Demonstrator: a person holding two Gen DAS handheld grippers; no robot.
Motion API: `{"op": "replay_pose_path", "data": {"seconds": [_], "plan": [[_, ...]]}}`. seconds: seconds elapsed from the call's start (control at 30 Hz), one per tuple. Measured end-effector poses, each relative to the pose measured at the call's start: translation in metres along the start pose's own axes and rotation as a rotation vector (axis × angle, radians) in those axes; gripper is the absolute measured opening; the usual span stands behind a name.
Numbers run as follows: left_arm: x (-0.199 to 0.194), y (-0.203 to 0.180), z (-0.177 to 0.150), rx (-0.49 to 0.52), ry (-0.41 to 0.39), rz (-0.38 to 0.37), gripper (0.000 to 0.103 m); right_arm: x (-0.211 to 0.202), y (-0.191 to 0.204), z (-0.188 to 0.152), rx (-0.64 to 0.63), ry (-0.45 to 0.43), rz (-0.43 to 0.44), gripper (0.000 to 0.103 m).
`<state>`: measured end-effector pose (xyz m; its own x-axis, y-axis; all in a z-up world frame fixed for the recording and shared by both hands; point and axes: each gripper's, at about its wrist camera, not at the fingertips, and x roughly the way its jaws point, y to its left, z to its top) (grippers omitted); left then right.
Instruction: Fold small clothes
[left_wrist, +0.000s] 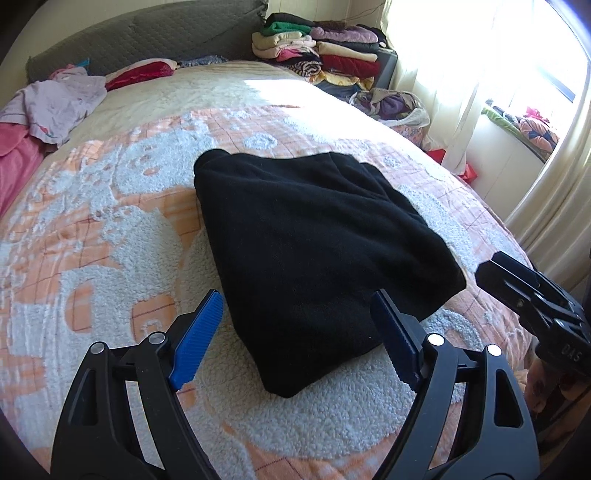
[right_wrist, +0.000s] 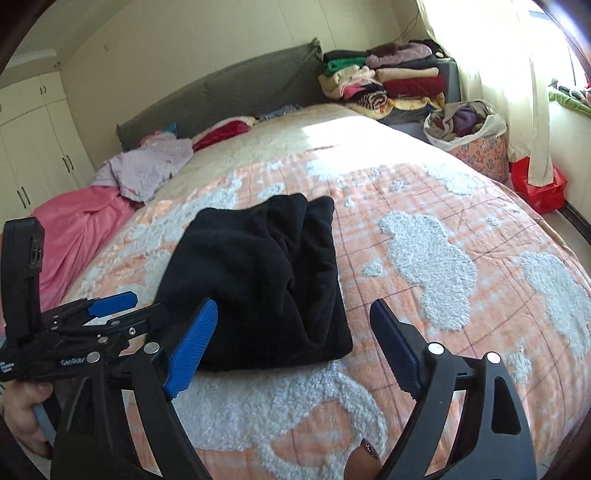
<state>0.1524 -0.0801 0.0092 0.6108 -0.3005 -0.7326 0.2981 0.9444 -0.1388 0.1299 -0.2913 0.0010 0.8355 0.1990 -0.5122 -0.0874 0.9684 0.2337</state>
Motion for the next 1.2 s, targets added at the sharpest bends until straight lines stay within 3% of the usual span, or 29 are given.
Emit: {"op": "replay_pose_path", "data": {"seconds": [0.07, 0.13, 0.23, 0.6, 1.2], "plan": [[-0.010, 0.000, -0.001, 0.000, -0.019, -0.001, 0.083, -0.013, 0.003, -0.002, 0.004, -0.039, -0.001, 0.094], [-0.022, 0.000, -0.002, 0.008, -0.040, -0.004, 0.084, -0.025, 0.006, -0.004, 0.006, -0.064, 0.011, 0.095], [-0.039, -0.002, -0.006, 0.018, -0.072, 0.006, 0.094, -0.042, 0.012, -0.007, -0.003, -0.098, 0.016, 0.098], [-0.083, 0.005, -0.032, 0.023, -0.137, 0.037, 0.094, -0.092, 0.034, -0.018, -0.076, -0.174, -0.006, 0.098], [-0.085, 0.026, -0.095, -0.050, -0.086, 0.083, 0.094, -0.104, 0.053, -0.063, -0.148, -0.154, -0.077, 0.098]]}}
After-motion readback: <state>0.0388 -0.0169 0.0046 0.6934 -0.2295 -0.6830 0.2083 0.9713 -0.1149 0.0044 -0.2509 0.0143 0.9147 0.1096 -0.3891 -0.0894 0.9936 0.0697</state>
